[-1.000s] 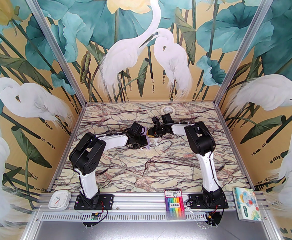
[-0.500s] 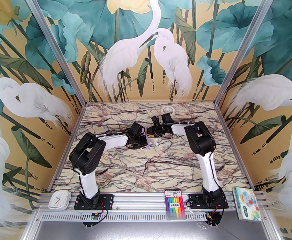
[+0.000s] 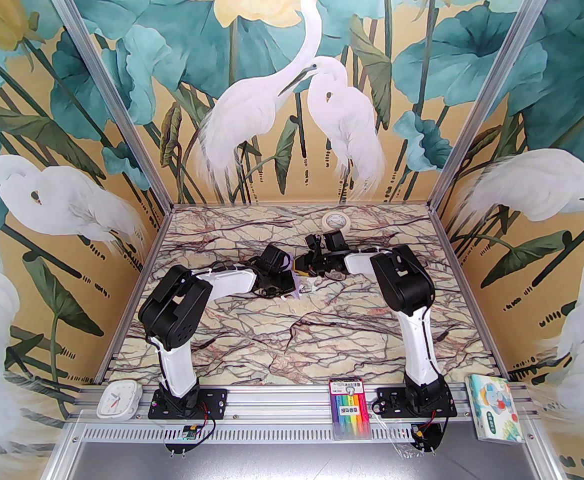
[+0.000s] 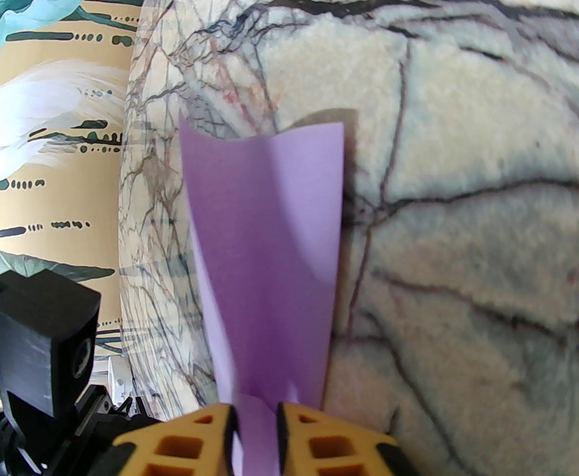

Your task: Fold a paper plane with a square sheet of paper (fold left side to right side)

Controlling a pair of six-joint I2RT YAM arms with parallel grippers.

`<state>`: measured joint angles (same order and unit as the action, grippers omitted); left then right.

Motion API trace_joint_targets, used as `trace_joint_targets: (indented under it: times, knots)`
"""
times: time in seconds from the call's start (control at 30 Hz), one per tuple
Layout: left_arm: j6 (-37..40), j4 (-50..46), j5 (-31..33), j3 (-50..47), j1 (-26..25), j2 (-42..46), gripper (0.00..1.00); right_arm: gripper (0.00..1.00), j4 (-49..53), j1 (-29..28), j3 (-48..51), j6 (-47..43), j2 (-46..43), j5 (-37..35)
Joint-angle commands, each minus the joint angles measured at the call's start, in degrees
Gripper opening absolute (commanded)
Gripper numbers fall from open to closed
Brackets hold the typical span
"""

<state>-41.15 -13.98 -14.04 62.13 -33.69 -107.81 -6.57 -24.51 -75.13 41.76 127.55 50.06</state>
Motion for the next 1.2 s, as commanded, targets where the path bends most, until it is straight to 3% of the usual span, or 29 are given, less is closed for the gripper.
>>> trace_joint_targets:
  times: [0.0, 0.23, 0.47, 0.7, 0.83, 1.17]
  knots:
    - [-0.5, 0.0, 0.7, 0.6, -0.4, -0.4, 0.08, 0.11, -1.0, -0.8, -0.5, 0.1, -0.6, -0.9]
    - [-0.2, -0.6, 1.3, 0.6, -0.4, 0.2, 0.08, 0.03, -1.0, -0.9, -2.7, -0.4, 1.7, 1.7]
    - [0.5, -2.6, 3.3, -0.4, 0.5, 2.8, 0.09, 0.03, 0.9, -1.3, -4.1, -1.8, 2.8, 2.9]
    - [-1.5, -2.8, 6.3, -5.2, 7.0, 7.8, 0.10, 0.02, -2.1, -1.3, -1.7, 0.4, 1.0, 1.2]
    - [-0.7, -4.5, 6.6, -2.5, 9.6, 5.3, 0.15, 0.02, -5.4, -1.5, 0.8, 2.8, -0.3, -0.1]
    - [0.0, -8.6, 6.8, 8.2, 9.8, -5.0, 0.15, 0.03, -13.5, -2.9, 5.9, 8.6, -2.3, -3.1]
